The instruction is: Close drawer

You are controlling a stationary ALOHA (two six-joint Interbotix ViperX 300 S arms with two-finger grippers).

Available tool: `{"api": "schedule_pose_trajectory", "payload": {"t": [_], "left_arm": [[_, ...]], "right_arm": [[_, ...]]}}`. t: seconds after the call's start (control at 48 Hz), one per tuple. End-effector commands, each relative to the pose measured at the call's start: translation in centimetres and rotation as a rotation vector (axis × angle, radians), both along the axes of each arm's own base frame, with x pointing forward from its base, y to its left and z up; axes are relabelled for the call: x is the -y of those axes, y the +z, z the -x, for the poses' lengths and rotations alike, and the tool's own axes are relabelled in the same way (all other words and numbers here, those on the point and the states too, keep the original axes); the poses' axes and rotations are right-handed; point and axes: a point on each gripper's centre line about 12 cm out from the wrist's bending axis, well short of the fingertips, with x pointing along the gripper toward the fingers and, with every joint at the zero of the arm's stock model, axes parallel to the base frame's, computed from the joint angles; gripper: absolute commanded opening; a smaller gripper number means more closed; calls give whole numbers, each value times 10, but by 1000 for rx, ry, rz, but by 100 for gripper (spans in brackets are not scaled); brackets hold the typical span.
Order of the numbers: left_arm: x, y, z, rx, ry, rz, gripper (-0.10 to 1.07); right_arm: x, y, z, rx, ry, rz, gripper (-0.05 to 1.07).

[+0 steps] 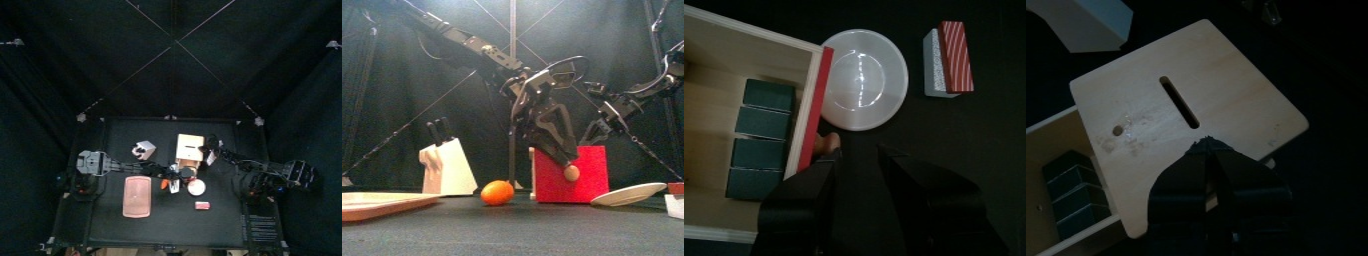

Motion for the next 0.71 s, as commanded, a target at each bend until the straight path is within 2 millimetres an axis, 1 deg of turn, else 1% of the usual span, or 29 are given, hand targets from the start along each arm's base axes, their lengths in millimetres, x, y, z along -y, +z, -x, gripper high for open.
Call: {"api": "schedule_pose_trajectory", "payload": {"t": [0.0, 0.292, 0.688], "left_arm": [[-11, 11, -3, 36, 21, -7, 76], [-12, 15, -6, 58, 27, -11, 76], [-15, 25, -12, 135, 46, -30, 76]], "right_arm": [[2, 7, -4, 14, 3, 13, 1], [2, 7, -4, 11, 3, 11, 2], [2, 7, -4, 12, 3, 12, 1]]}}
